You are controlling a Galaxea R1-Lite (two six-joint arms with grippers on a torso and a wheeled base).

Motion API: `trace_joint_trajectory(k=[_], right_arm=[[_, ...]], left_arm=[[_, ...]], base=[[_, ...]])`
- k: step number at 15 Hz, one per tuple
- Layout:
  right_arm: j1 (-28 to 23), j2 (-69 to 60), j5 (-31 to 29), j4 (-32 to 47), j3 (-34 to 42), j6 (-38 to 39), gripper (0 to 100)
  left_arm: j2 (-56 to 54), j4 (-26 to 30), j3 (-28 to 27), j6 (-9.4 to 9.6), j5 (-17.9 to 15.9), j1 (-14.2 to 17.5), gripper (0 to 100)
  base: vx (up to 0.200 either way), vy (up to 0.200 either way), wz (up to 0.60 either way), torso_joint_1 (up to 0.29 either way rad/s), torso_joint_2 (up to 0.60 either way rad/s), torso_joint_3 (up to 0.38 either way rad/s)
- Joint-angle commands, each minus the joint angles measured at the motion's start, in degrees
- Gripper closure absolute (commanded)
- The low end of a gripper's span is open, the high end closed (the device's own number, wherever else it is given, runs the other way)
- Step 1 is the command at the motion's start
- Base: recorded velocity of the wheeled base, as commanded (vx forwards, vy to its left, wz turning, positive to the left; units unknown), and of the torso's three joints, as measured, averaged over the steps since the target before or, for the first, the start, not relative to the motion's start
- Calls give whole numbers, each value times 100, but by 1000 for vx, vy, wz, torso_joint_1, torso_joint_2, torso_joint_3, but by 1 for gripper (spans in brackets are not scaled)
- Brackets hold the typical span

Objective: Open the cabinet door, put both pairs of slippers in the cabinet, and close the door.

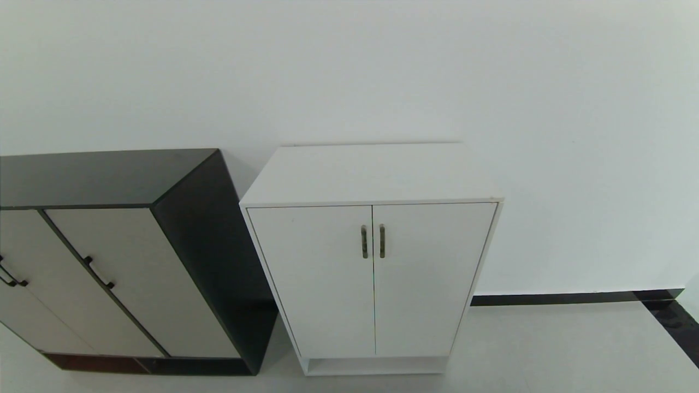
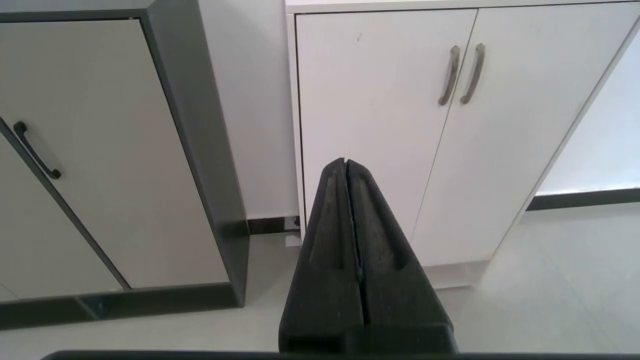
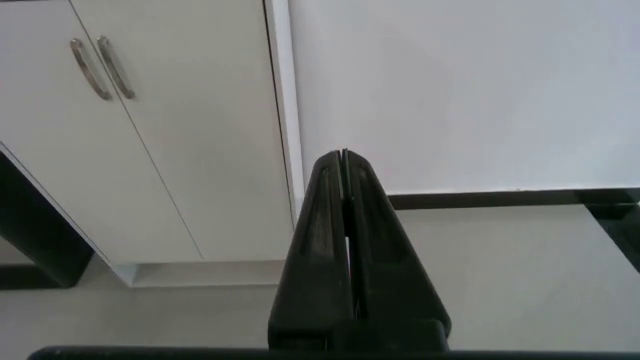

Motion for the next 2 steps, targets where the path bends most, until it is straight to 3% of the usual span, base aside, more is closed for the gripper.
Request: trace_joint_trajectory(k=[1,2], right_arm=[[1,16,2,2,0,-8,100],[1,16,2,11,0,-25,100]], left_arm=[[-1,-2,0,0,5,1,100],[-1,-2,0,0,-4,1,100]], base=[[0,0,0,0,0,0],[0,0,0,0,0,0]])
